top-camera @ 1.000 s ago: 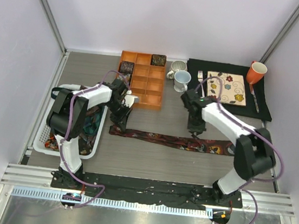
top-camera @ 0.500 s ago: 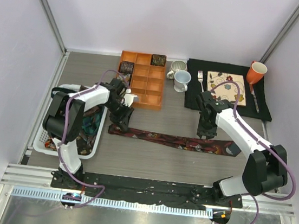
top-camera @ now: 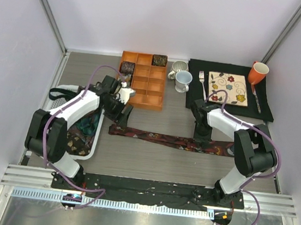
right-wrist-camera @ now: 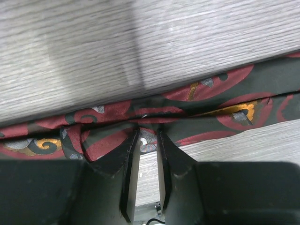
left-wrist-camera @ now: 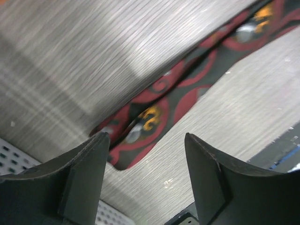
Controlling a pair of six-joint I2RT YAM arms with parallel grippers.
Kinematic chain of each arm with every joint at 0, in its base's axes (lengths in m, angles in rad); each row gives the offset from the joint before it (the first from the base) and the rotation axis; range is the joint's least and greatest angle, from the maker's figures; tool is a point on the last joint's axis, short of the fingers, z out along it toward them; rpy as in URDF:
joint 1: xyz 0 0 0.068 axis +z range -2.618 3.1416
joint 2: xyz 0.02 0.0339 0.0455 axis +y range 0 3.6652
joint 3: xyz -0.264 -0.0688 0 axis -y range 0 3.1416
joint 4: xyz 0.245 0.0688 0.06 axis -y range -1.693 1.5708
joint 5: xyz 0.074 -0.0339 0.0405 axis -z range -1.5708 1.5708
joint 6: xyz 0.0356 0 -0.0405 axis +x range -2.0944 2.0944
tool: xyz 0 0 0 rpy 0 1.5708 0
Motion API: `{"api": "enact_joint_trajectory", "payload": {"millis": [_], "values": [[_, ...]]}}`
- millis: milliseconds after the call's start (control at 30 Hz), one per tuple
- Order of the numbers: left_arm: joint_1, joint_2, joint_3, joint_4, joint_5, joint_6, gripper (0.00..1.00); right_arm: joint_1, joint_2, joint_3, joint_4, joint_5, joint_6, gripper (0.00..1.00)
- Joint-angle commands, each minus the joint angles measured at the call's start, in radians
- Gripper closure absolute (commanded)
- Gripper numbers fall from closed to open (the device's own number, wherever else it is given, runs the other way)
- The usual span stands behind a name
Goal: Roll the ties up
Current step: Flatten out the tie at the center of the board.
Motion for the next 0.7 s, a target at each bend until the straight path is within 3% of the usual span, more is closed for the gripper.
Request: {"api": "enact_joint_trajectory", "payload": {"millis": [0, 33, 67, 267, 400, 533, 667], "values": [[0.009, -0.031, -0.051, 0.011, -0.126, -0.056, 0.28, -0.044, -0.004, -0.057, 0.045, 0.071, 0.005, 0.73], [0.008, -0.035, -0.056, 0.026, -0.13, -0.067, 0.26, -0.053, -0.013, -0.064, 0.045, 0.081, 0.008, 0.73], [0.006, -0.035, -0.065, 0.031, -0.13, -0.082, 0.14, -0.069, -0.018, -0.078, 0.039, 0.105, 0.013, 0.74], [-0.011, -0.011, -0.074, 0.066, -0.106, -0.094, 0.12, -0.122, -0.03, -0.088, 0.018, 0.168, 0.047, 0.73], [-0.012, -0.043, -0.096, 0.095, 0.033, 0.03, 0.15, -0.171, -0.012, -0.061, 0.009, 0.196, 0.021, 0.73], [-0.012, -0.1, -0.137, 0.15, 0.133, 0.256, 0.14, -0.194, 0.022, -0.028, 0.009, 0.187, -0.033, 0.73], [-0.012, -0.058, -0.117, 0.098, 0.189, 0.45, 0.16, -0.196, 0.057, 0.006, 0.01, 0.167, -0.065, 0.73]]}}
